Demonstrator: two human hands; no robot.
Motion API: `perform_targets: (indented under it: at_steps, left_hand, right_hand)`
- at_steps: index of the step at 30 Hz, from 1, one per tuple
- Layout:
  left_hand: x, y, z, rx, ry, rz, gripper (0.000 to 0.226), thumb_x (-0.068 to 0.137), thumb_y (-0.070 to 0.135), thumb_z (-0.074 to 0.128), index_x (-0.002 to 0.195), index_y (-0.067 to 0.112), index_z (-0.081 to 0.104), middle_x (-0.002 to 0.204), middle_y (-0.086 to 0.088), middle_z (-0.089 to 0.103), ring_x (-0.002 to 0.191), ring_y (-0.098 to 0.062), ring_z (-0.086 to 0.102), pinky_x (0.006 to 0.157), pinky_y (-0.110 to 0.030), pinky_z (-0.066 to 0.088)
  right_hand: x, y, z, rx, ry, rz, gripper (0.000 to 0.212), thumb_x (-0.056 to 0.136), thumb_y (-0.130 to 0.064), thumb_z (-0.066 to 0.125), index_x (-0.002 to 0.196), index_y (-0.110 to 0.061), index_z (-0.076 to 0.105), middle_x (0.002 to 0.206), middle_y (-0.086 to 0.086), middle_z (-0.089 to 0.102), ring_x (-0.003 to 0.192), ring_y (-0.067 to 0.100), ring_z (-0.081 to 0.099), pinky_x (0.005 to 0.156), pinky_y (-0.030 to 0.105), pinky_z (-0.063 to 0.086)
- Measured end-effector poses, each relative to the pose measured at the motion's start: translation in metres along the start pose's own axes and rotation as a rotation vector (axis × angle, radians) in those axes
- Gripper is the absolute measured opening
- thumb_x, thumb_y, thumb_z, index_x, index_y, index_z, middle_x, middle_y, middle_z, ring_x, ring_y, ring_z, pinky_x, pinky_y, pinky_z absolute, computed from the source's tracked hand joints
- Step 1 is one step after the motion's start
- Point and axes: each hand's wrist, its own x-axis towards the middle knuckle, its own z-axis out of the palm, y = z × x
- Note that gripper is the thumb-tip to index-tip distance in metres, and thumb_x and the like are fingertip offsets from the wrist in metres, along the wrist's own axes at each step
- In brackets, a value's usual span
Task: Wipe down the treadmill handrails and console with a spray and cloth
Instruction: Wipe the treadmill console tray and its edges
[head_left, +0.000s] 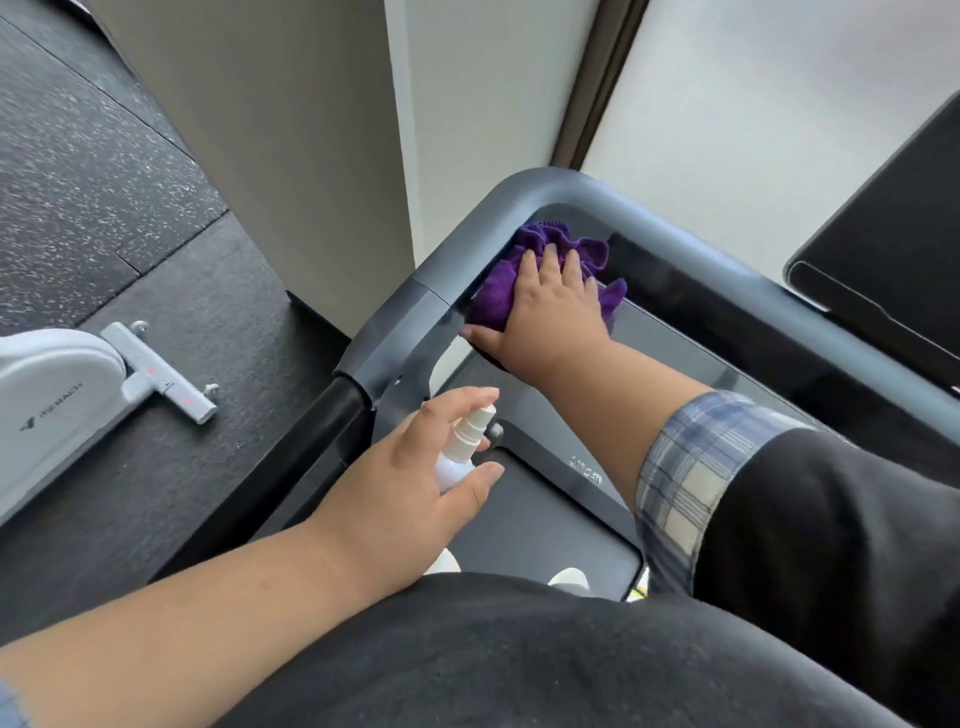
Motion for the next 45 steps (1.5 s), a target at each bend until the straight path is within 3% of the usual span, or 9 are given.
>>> perform_targets:
  at_steps: [11, 18, 23, 27, 29, 31, 38, 42, 45]
  left_hand:
    - [0.01, 0.017, 0.02, 0.045, -0.117, 0.128, 0.062, 0.09, 0.04, 0.065, 0.124, 0.075, 0.027, 0.113, 0.034, 0.054, 0.105, 0.006, 0.055, 0.083, -0.001, 0.035]
    - [0.02, 0.037, 0.03, 0.021, -0.164, 0.207, 0.058, 0.089, 0.045, 0.062, 0.126, 0.073, 0.027, 0.109, 0.029, 0.058, 0.105, 0.001, 0.057, 0.082, -0.003, 0.037]
    - [0.019, 0.041, 0.024, 0.033, -0.16, 0.249, 0.058, 0.092, 0.04, 0.062, 0.127, 0.071, 0.028, 0.112, 0.033, 0.055, 0.104, 0.006, 0.057, 0.081, -0.001, 0.037]
    - [0.016, 0.037, 0.022, 0.038, -0.166, 0.239, 0.057, 0.091, 0.041, 0.063, 0.127, 0.07, 0.029, 0.112, 0.034, 0.055, 0.102, 0.008, 0.057, 0.081, 0.0, 0.035]
    - [0.017, 0.038, 0.024, 0.049, -0.174, 0.236, 0.058, 0.088, 0.042, 0.061, 0.126, 0.071, 0.03, 0.111, 0.032, 0.056, 0.102, 0.006, 0.057, 0.08, 0.0, 0.035]
    - [0.018, 0.041, 0.027, 0.06, -0.185, 0.238, 0.058, 0.088, 0.04, 0.062, 0.126, 0.071, 0.03, 0.11, 0.032, 0.057, 0.099, 0.005, 0.057, 0.079, 0.0, 0.036]
    - [0.031, 0.064, 0.063, 0.074, -0.262, 0.265, 0.058, 0.086, 0.044, 0.062, 0.124, 0.074, 0.029, 0.108, 0.028, 0.059, 0.098, 0.003, 0.06, 0.078, -0.008, 0.041]
    - [0.039, 0.086, 0.097, 0.056, -0.283, 0.311, 0.061, 0.09, 0.033, 0.065, 0.125, 0.07, 0.032, 0.107, 0.027, 0.058, 0.094, 0.002, 0.06, 0.081, -0.011, 0.043]
    - [0.04, 0.106, 0.13, 0.075, -0.308, 0.352, 0.063, 0.091, 0.029, 0.068, 0.127, 0.067, 0.032, 0.109, 0.025, 0.059, 0.096, 0.004, 0.06, 0.08, -0.005, 0.04]
  right_hand:
    - [-0.035, 0.05, 0.016, 0.045, 0.1, 0.003, 0.1, 0.086, -0.082, 0.027, 0.158, -0.013, 0.018, 0.166, 0.01, 0.017, 0.153, 0.031, 0.01, 0.122, 0.051, 0.013]
    - [-0.086, 0.118, 0.021, 0.023, 0.048, 0.124, 0.107, 0.077, -0.091, 0.016, 0.159, -0.022, 0.014, 0.168, 0.002, 0.011, 0.154, 0.025, 0.007, 0.123, 0.052, 0.012]
    - [-0.082, 0.103, 0.011, 0.074, 0.01, 0.231, 0.116, 0.071, -0.095, 0.014, 0.158, -0.018, 0.02, 0.167, 0.008, 0.014, 0.153, 0.033, 0.008, 0.121, 0.059, 0.011]
    - [-0.075, 0.081, 0.018, 0.062, 0.077, 0.304, 0.094, 0.09, -0.077, 0.021, 0.158, -0.012, 0.018, 0.167, 0.015, 0.005, 0.152, 0.04, 0.003, 0.121, 0.059, 0.011]
    - [-0.079, 0.082, 0.024, 0.071, 0.151, 0.265, 0.084, 0.095, -0.067, 0.027, 0.159, -0.015, 0.01, 0.168, 0.013, -0.004, 0.153, 0.037, -0.002, 0.121, 0.059, 0.007]
    - [-0.08, 0.087, 0.026, 0.113, 0.168, 0.209, 0.081, 0.096, -0.063, 0.029, 0.159, -0.021, 0.002, 0.168, 0.01, 0.0, 0.154, 0.035, -0.002, 0.122, 0.059, 0.004]
    - [-0.101, 0.123, 0.028, 0.118, 0.111, 0.171, 0.076, 0.096, -0.063, 0.027, 0.159, -0.022, 0.017, 0.168, 0.007, 0.012, 0.153, 0.031, 0.007, 0.121, 0.056, 0.005]
    - [-0.135, 0.165, 0.039, 0.144, 0.135, 0.235, 0.078, 0.095, -0.065, 0.024, 0.159, -0.021, 0.02, 0.167, 0.005, 0.014, 0.154, 0.027, 0.008, 0.122, 0.055, 0.007]
    - [-0.164, 0.199, 0.047, 0.153, 0.132, 0.273, 0.081, 0.091, -0.066, 0.02, 0.158, -0.021, 0.023, 0.167, 0.005, 0.017, 0.154, 0.027, 0.01, 0.121, 0.054, 0.008]
